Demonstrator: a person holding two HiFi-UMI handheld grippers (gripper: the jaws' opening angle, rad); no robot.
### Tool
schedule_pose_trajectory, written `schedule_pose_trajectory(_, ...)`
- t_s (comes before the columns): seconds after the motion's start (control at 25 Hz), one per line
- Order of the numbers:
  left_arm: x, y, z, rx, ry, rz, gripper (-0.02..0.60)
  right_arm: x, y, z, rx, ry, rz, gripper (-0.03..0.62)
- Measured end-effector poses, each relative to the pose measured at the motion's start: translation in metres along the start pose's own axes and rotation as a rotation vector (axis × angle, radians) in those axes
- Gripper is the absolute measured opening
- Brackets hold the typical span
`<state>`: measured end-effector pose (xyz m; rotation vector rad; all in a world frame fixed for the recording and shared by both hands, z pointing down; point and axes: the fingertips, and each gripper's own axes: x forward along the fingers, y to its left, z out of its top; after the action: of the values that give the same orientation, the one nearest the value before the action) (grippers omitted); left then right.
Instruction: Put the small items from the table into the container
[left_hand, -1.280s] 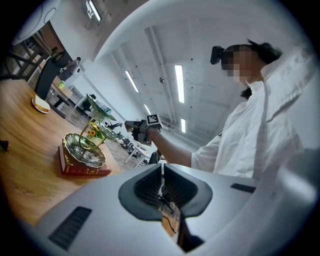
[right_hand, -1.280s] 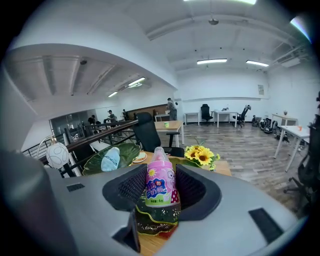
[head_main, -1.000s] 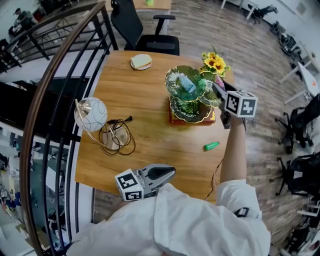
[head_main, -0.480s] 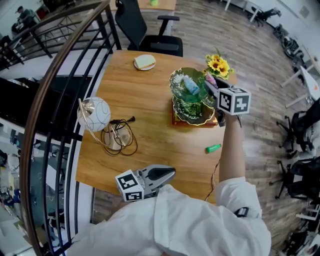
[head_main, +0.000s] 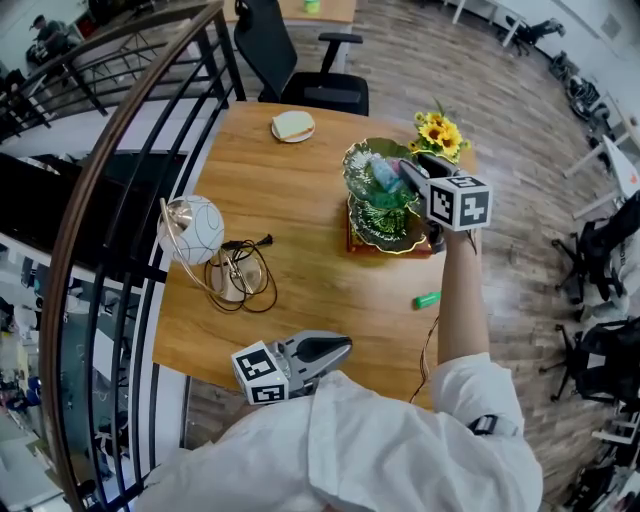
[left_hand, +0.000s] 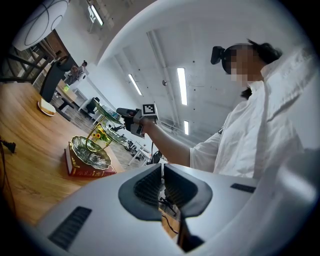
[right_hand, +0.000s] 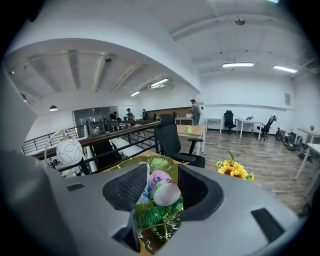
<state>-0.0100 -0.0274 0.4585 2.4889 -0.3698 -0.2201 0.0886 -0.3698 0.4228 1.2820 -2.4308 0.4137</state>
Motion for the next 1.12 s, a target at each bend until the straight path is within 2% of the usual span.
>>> schedule_pose_trajectory(0.44, 0.002, -0.006, -0.002, 0.039, 0.014, -0.009, 0.006, -0.012, -0.005, 0.002, 0.012, -0.018, -0.018, 0.176)
schedule_pose_trajectory(0.68, 0.001, -0.006, 0.003, 0.009, -0.021, -0.015, 0.008, -0.019, -0.009, 0.002, 0.018, -0.028, -0.026, 0.176)
schedule_pose_trajectory(1.12, 0.007, -0.015, 0.0, 0.024, 0.001, -0.044, 0.008, -0.041, -0.021, 0.0, 0.036, -0.054, -0.062, 0.176)
